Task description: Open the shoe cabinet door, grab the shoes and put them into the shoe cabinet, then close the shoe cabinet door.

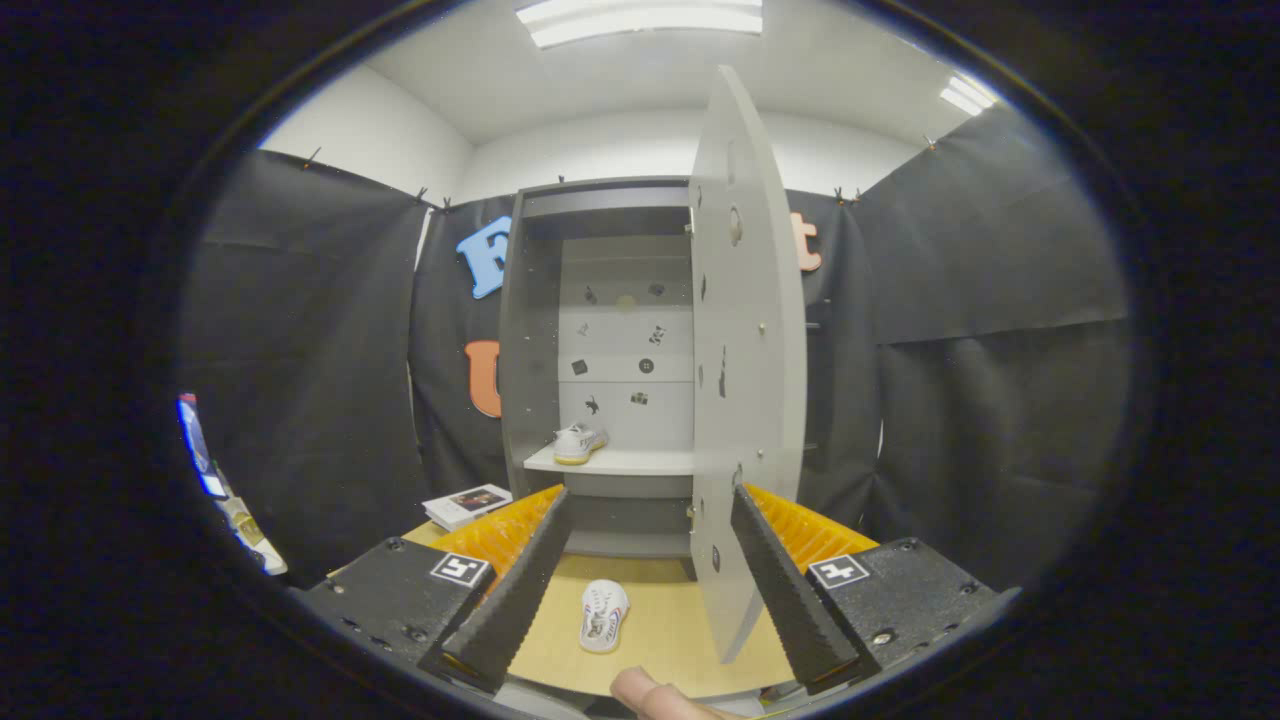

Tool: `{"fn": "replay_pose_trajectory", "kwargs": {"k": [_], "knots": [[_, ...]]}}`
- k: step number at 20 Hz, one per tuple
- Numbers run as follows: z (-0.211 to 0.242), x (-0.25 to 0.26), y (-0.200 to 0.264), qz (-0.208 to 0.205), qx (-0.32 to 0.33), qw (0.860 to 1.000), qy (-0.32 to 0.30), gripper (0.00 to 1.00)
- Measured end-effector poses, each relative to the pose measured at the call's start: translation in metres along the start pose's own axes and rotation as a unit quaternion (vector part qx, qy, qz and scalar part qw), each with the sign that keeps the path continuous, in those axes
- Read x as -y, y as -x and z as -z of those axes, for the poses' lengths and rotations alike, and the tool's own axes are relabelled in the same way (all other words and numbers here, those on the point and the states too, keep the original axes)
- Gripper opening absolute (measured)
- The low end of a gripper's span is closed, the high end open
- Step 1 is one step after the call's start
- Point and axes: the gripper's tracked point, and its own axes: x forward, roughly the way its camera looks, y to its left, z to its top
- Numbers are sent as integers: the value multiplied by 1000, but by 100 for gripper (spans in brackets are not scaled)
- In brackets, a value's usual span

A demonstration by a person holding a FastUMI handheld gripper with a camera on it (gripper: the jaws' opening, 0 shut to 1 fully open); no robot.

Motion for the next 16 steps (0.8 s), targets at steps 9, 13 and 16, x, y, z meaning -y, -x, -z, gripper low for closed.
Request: {"fn": "replay_pose_trajectory", "kwargs": {"k": [9, 13, 16], "knots": [[138, -84, -72, -53, -45, 998, -1, 100], [214, -100, -102, -62, -92, 994, -17, 100], [257, -106, -119, -70, -134, 988, -26, 100]]}}
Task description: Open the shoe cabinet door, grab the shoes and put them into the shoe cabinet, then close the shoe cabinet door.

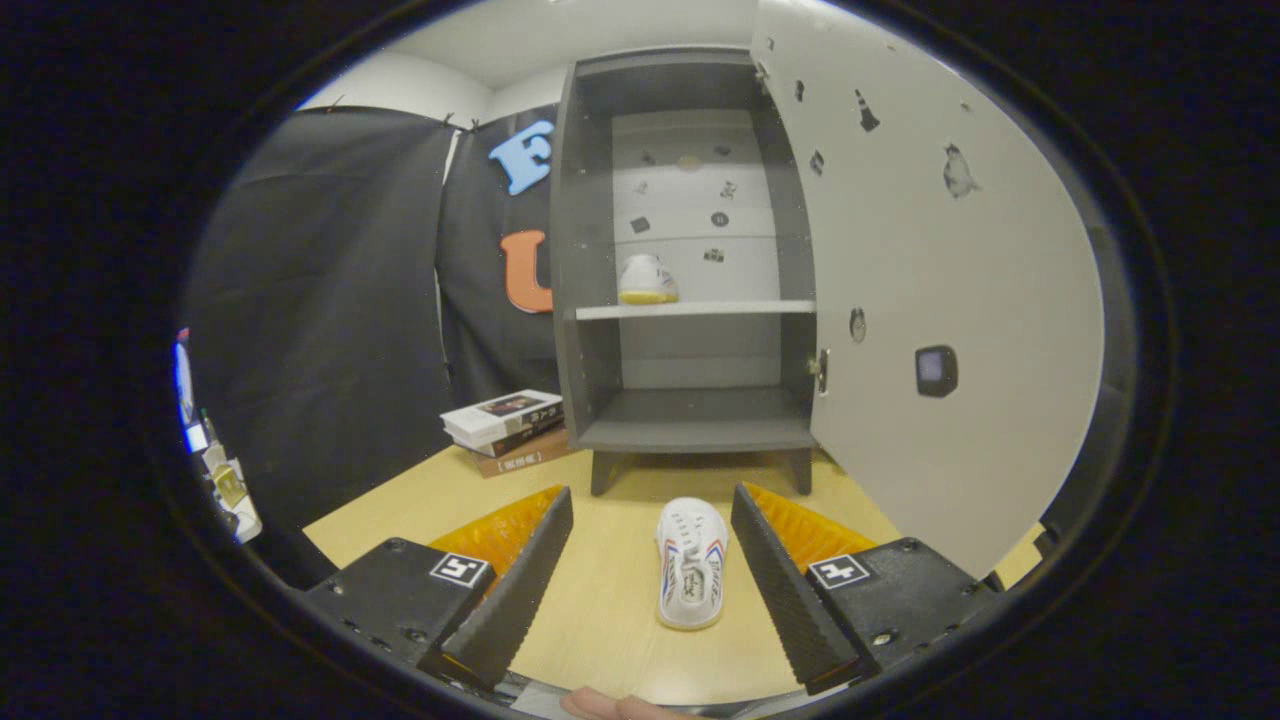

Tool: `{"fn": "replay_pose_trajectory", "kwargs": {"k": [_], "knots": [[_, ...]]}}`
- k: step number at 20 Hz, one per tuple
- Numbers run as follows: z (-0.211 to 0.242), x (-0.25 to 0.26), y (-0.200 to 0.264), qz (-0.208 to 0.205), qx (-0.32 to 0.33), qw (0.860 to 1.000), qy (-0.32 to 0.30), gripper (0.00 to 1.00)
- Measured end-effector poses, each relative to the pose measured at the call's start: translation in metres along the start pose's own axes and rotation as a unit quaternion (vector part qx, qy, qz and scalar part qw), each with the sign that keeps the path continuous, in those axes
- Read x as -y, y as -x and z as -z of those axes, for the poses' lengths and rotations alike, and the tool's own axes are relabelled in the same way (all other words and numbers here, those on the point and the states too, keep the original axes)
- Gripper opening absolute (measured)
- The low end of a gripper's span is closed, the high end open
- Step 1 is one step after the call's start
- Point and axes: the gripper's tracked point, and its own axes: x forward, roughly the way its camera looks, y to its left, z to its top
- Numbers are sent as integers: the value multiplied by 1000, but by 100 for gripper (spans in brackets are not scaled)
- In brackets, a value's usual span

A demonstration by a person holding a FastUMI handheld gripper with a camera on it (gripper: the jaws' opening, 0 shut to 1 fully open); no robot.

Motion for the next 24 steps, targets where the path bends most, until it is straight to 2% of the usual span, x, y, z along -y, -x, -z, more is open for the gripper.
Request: {"fn": "replay_pose_trajectory", "kwargs": {"k": [5, 7, 8, 10, 12, 13, 15, 17, 21, 23, 24], "knots": [[44, -8, -40, -16, -32, 999, -18, 98], [63, -5, -58, -10, -44, 999, -6, 90], [68, -5, -65, -13, -45, 999, -1, 90], [78, 5, -83, 8, -49, 999, -1, 86], [94, 8, -95, 14, -75, 997, -14, 81], [103, 8, -100, 11, -90, 996, -23, 74], [107, 8, -107, 13, -95, 995, -26, 67], [113, 15, -115, 33, -107, 994, -15, 62], [127, 8, -129, 36, -163, 986, -13, 56], [137, 9, -146, 34, -198, 979, -37, 56], [132, 8, -153, 37, -195, 979, -55, 56]]}}
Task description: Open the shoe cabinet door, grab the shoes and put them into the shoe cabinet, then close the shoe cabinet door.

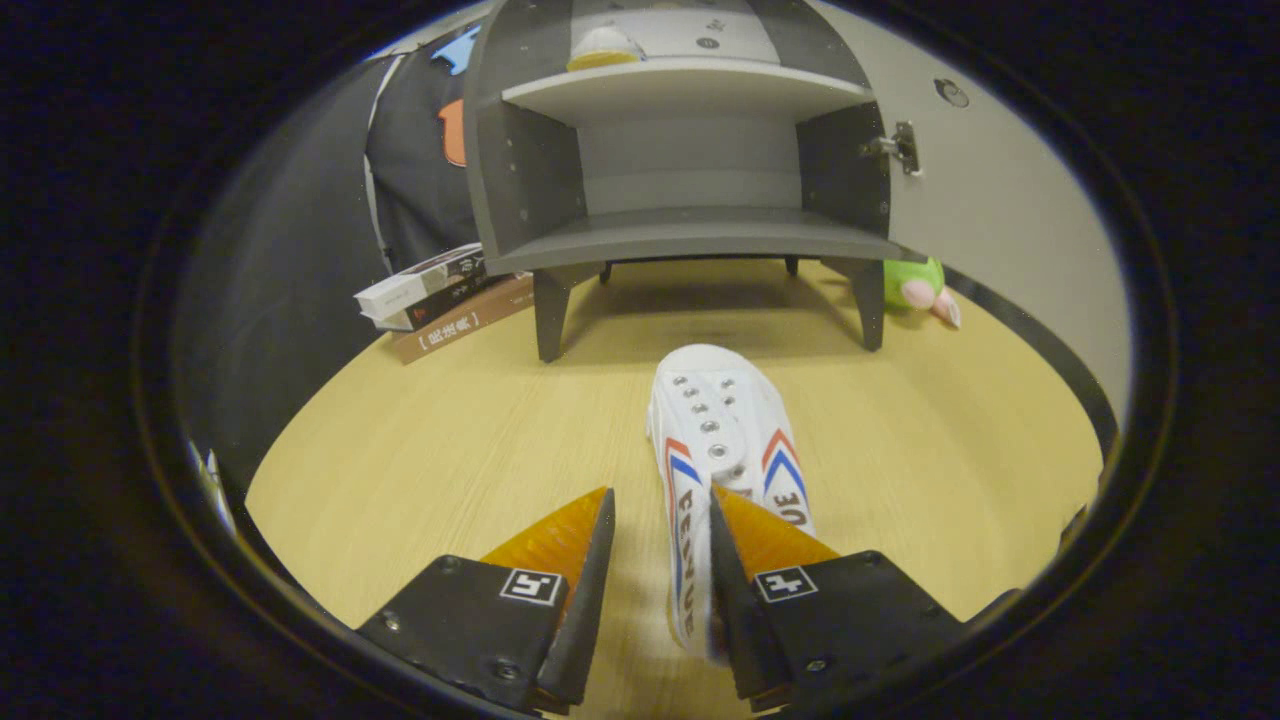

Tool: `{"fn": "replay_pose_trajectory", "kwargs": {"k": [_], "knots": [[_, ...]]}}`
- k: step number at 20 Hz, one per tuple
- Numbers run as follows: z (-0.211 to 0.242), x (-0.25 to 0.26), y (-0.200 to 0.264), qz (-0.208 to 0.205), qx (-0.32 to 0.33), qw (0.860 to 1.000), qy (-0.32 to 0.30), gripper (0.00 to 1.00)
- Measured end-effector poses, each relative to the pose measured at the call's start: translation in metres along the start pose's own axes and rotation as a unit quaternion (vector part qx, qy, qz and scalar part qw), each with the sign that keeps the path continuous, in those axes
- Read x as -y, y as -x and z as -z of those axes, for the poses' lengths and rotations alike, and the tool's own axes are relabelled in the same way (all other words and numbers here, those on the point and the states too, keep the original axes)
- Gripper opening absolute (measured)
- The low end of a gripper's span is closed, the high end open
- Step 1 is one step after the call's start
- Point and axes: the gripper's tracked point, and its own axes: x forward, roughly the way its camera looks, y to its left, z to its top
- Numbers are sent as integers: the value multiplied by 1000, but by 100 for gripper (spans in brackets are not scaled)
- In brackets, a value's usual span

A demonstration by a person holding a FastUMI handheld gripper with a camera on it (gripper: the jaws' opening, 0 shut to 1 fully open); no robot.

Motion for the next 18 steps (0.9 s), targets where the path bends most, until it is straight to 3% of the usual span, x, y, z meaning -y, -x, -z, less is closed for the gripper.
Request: {"fn": "replay_pose_trajectory", "kwargs": {"k": [2, 3, 5, 7, 11, 18], "knots": [[-10, 3, -10, -2, 13, 1000, -16, 55], [-15, 7, -16, 7, 30, 999, -24, 49], [-21, 9, -21, 3, 53, 998, -30, 16], [-28, 11, -21, 2, 71, 997, -24, 6], [-47, 17, -11, 25, 121, 992, 31, 6], [-81, 5, 44, 6, 162, 985, 58, 6]]}}
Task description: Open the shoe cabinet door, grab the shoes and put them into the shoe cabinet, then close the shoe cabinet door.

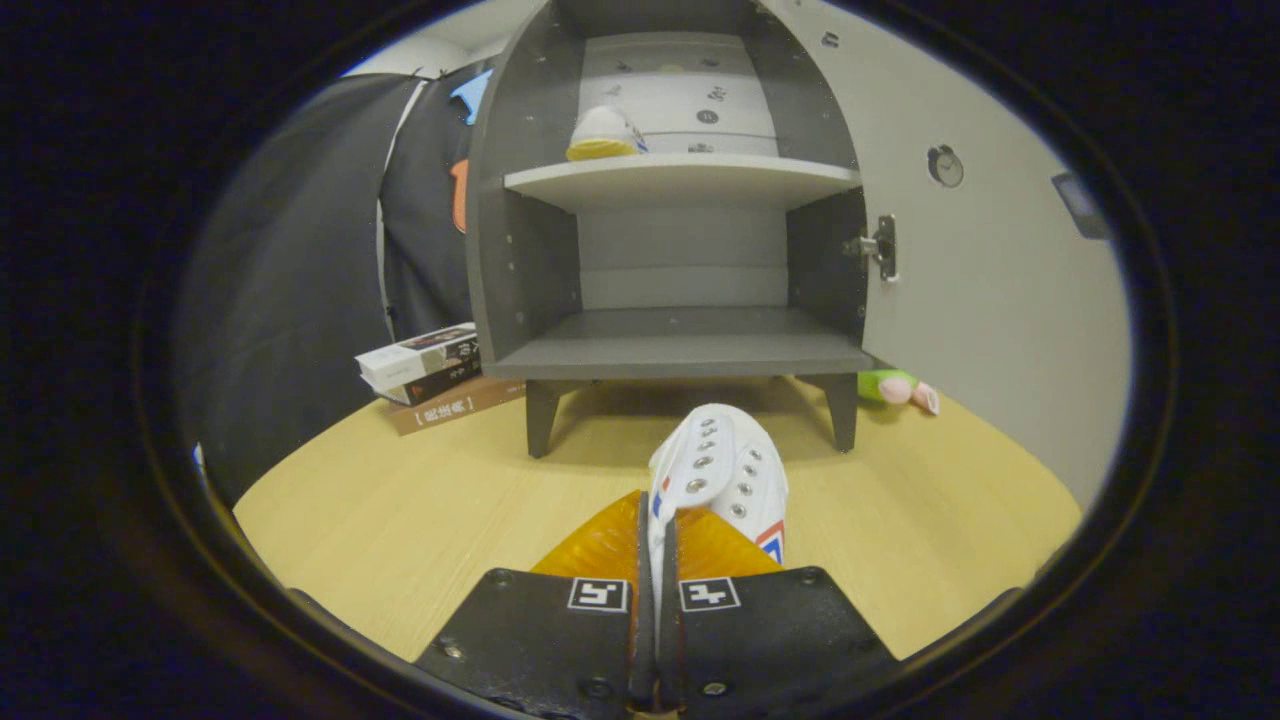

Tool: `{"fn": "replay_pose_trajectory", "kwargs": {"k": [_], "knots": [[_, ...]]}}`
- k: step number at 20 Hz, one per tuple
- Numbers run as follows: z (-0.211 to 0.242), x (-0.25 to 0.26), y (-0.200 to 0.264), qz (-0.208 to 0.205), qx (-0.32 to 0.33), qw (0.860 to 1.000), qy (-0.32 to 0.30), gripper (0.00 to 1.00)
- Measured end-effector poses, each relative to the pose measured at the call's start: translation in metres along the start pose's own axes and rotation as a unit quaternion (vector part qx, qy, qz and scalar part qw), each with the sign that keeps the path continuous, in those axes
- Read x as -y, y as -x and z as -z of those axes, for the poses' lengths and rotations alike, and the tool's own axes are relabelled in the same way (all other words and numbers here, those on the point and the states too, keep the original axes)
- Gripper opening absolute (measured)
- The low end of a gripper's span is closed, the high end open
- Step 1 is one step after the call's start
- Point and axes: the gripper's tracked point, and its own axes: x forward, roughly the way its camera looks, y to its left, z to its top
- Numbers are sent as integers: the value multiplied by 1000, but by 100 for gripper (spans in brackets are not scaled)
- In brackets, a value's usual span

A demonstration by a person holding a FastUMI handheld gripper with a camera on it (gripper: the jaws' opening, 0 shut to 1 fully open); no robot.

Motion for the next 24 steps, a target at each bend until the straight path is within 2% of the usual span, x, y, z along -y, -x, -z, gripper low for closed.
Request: {"fn": "replay_pose_trajectory", "kwargs": {"k": [6, 14, 19, 22, 24], "knots": [[-85, -15, 37, -28, 40, 999, 2, 6], [-211, -5, 57, -16, 69, 997, 13, 6], [-297, 15, 46, 15, 105, 994, 21, 6], [-336, 20, 24, 37, 119, 992, 36, 6], [-354, 24, 9, 42, 116, 992, 21, 6]]}}
